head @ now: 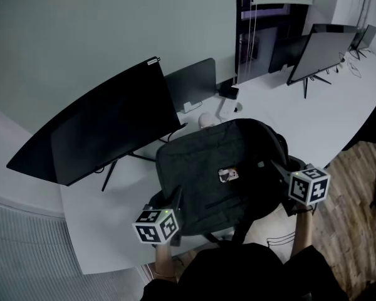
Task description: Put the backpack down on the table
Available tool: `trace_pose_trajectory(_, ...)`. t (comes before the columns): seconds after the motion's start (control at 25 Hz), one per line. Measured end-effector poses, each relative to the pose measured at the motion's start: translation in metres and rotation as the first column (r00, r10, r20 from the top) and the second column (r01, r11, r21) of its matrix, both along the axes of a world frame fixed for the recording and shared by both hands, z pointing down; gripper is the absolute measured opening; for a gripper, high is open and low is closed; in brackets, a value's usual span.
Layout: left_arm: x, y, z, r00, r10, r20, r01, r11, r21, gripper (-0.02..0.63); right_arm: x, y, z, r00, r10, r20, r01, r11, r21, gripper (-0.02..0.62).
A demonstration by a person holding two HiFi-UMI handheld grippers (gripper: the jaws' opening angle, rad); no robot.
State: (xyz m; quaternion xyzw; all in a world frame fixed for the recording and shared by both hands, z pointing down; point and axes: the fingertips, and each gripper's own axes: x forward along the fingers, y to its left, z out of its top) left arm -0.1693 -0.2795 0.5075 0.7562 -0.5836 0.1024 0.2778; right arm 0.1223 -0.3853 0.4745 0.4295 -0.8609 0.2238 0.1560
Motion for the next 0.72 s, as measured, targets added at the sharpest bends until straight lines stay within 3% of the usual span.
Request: trace_pose_trajectory(0.72,-0.003,-0.012,0.050,0.999,-0.010,-0.041,0.005,0.993,-0.118,0.067,-0.002,-0.017,0.051,0.999,-0.001,-0.044,-0.004,0.995,-0.103,0.118)
